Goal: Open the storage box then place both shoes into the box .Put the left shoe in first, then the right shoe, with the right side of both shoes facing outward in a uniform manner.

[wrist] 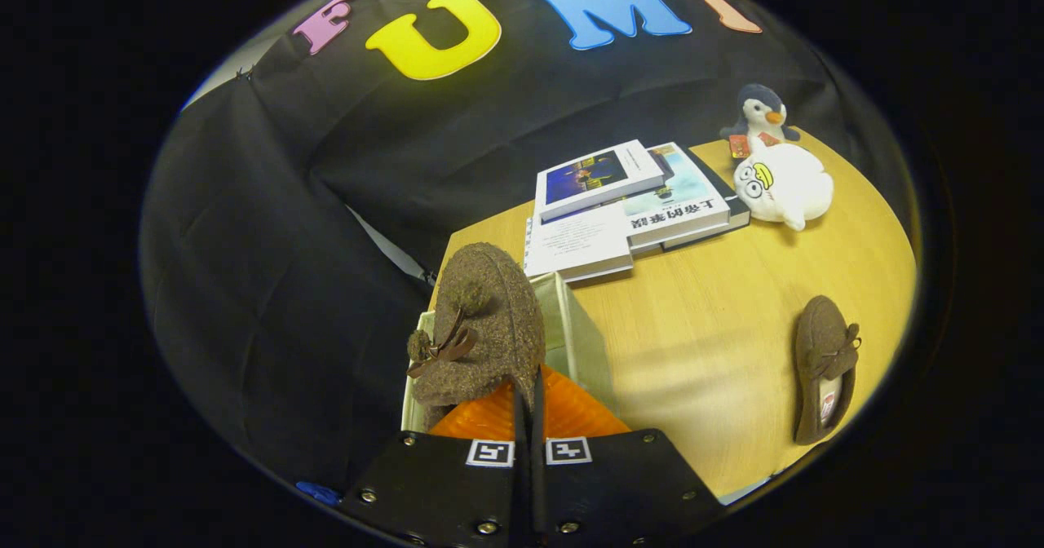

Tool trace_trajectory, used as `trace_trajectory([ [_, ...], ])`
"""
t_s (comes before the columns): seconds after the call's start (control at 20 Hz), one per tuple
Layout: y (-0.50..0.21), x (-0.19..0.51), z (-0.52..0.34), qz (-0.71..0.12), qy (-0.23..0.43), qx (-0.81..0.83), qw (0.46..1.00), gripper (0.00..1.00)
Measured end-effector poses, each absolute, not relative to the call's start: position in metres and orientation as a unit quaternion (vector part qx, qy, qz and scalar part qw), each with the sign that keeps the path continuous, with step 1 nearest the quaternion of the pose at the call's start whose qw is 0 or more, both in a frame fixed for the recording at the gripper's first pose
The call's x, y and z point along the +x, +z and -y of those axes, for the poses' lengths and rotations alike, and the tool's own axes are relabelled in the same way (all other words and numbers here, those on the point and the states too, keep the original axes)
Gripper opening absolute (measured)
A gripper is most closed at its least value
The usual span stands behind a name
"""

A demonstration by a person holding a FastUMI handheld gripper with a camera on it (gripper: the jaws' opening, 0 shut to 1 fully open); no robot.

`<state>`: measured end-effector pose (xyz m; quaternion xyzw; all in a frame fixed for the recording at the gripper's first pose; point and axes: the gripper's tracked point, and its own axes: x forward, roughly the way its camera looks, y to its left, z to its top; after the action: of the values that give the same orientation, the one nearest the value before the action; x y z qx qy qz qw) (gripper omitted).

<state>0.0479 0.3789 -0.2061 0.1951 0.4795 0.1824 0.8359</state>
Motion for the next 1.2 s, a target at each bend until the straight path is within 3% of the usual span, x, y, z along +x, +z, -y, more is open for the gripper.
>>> trace_trajectory([
  [1.05, -0.294, 0.005, -0.464, -0.551, 0.179, 0.143, 0.802, 0.01],
  [1.2, -0.299, 0.0, -0.472, -0.549, 0.198, 0.14, 0.8, 0.08],
])
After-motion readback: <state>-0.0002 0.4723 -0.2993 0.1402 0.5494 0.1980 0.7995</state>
